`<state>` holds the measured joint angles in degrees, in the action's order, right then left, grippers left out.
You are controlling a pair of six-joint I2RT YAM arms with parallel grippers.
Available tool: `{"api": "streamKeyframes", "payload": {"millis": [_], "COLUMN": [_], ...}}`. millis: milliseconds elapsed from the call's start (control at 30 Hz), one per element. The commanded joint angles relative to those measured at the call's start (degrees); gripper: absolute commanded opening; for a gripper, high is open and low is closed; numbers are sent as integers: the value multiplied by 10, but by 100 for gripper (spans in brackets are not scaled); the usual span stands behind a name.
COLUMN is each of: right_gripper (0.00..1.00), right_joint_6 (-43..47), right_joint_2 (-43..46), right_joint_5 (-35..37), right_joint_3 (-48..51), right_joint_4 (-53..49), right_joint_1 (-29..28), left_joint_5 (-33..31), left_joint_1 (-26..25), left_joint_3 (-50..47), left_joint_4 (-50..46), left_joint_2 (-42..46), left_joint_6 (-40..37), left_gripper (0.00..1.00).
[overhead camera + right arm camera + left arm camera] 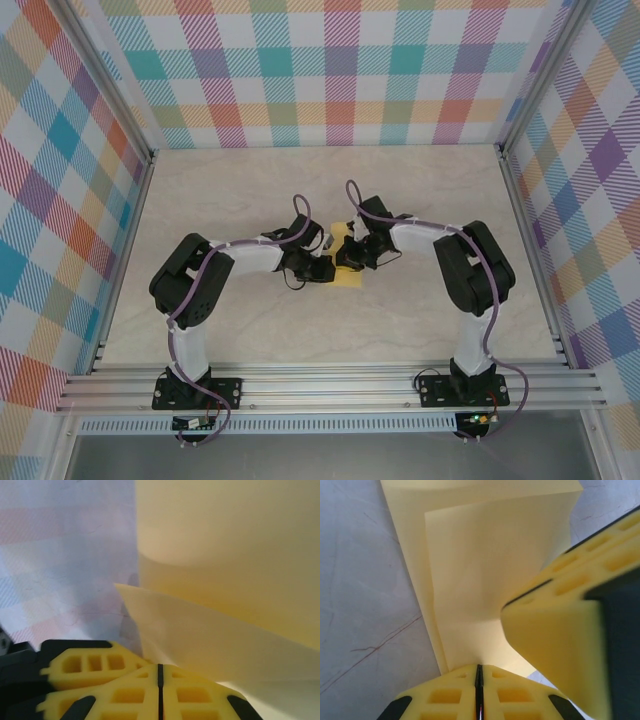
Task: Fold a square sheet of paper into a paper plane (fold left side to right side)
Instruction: Fold the triangle a second time at the center of the table.
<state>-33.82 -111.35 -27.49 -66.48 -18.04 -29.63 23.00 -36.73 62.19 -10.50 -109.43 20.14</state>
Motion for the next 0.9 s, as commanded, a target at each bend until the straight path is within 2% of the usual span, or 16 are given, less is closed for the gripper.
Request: {"api": "streamKeyframes", "payload": {"millis": [0, 367, 867], "right_gripper": [6, 7, 9], "right_joint_6": [-1, 46, 96], "right_joint_2": [-19, -35, -33], "right_joint_5": [3, 68, 84], "right_joint_3": [3, -13, -34], "right_joint_4": [-5, -43, -60], "right_joint_1": [-2, 5, 66], "left_joint_5": [-56, -58, -58], "left_joint_1": [-4, -3, -3], "left_joint_3": [-17, -20, -23], "left_joint_4": [-93, -89, -86], "left_joint_2": [-31, -37, -40], "left_joint_6": [-3, 0, -3], "left_gripper": [9, 8, 8]}}
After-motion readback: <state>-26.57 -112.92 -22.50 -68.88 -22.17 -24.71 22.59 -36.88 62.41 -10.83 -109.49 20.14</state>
